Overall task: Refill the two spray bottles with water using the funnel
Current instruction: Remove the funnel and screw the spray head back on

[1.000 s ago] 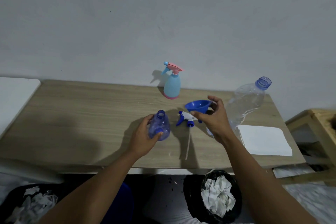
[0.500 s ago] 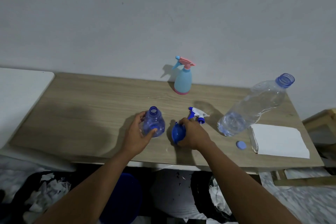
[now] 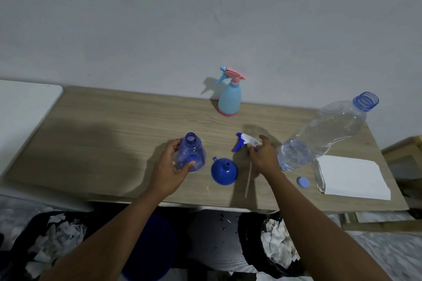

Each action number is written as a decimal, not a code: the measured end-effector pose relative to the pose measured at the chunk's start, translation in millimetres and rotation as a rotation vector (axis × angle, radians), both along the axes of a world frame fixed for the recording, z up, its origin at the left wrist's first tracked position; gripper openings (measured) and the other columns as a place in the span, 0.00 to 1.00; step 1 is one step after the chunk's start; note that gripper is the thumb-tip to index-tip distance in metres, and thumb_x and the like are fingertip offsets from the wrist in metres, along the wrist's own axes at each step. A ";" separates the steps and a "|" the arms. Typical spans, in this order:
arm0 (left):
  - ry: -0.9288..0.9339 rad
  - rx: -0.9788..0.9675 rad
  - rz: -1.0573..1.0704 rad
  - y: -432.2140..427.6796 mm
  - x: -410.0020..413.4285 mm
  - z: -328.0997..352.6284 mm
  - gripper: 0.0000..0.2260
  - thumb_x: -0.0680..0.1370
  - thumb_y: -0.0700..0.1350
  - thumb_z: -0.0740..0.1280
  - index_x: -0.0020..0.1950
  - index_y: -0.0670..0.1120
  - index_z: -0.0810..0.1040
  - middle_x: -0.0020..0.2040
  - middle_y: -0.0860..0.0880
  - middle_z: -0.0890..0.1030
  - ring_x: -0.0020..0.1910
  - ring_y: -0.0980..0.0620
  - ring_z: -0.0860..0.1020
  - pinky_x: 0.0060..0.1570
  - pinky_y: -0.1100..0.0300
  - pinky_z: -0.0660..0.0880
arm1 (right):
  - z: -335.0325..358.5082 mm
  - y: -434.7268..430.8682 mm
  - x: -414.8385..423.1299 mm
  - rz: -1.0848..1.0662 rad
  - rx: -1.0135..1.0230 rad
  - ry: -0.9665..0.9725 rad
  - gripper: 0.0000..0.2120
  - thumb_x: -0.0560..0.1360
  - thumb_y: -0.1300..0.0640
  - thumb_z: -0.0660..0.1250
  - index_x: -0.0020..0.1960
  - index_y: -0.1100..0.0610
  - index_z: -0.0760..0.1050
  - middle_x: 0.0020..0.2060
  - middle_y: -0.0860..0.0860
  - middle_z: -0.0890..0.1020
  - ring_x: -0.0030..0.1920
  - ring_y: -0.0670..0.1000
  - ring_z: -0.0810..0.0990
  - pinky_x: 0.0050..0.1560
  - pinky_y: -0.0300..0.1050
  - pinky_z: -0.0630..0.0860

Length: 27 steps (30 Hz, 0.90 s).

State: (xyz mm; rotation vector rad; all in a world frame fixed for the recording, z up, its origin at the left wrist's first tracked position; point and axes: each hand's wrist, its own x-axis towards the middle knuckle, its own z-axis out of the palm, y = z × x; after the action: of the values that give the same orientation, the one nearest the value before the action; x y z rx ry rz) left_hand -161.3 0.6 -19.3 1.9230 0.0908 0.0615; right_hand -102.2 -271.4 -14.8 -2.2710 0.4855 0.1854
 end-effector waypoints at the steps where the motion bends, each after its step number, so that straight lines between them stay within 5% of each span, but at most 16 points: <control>1: -0.002 -0.003 -0.003 -0.5 -0.2 -0.2 0.29 0.71 0.38 0.78 0.67 0.52 0.69 0.56 0.77 0.74 0.56 0.74 0.74 0.52 0.77 0.71 | -2.3 -0.2 2.8 0.000 0.016 0.048 0.31 0.80 0.58 0.65 0.79 0.60 0.57 0.68 0.62 0.76 0.65 0.61 0.77 0.60 0.49 0.73; 4: 0.006 -0.038 -0.003 -2.4 -1.0 -1.8 0.28 0.72 0.35 0.76 0.67 0.50 0.69 0.56 0.77 0.74 0.55 0.74 0.74 0.50 0.77 0.72 | -6.8 0.3 10.0 0.033 0.039 0.095 0.33 0.81 0.60 0.64 0.81 0.58 0.53 0.70 0.60 0.74 0.67 0.61 0.75 0.62 0.50 0.73; 12: 0.001 -0.069 -0.045 -0.3 -0.5 -12.5 0.34 0.71 0.34 0.77 0.74 0.43 0.68 0.67 0.54 0.74 0.63 0.65 0.74 0.50 0.74 0.74 | -8.8 -3.7 21.2 -0.003 0.063 0.086 0.26 0.78 0.62 0.67 0.74 0.60 0.65 0.61 0.60 0.79 0.59 0.60 0.79 0.58 0.53 0.77; 17: 0.030 -0.135 -0.069 -6.8 0.9 -13.8 0.36 0.71 0.33 0.76 0.75 0.45 0.66 0.69 0.55 0.73 0.64 0.65 0.74 0.52 0.71 0.76 | 6.3 -7.3 20.3 -0.005 0.110 -0.099 0.24 0.78 0.63 0.68 0.72 0.57 0.67 0.55 0.54 0.79 0.50 0.52 0.78 0.47 0.45 0.74; 22: 0.044 -0.181 -0.073 -13.6 5.4 -15.2 0.35 0.72 0.30 0.74 0.75 0.47 0.65 0.67 0.58 0.74 0.63 0.58 0.77 0.56 0.62 0.79 | 39.6 -4.1 26.6 -0.031 0.224 -0.309 0.23 0.76 0.62 0.71 0.68 0.51 0.69 0.52 0.56 0.83 0.46 0.54 0.82 0.51 0.55 0.82; 27: -0.009 -0.120 -0.063 -17.6 7.4 -10.5 0.35 0.72 0.33 0.76 0.72 0.55 0.67 0.67 0.56 0.75 0.64 0.58 0.76 0.62 0.64 0.75 | 107.6 16.5 28.0 0.069 0.348 -0.562 0.23 0.76 0.62 0.72 0.65 0.48 0.68 0.51 0.55 0.83 0.44 0.51 0.82 0.47 0.46 0.81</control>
State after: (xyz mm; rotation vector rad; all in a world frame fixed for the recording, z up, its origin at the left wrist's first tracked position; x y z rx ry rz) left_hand -153.9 -17.0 -29.8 1.8041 0.0277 0.0220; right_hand -74.2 -254.9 92.8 -1.8857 0.0683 -0.3087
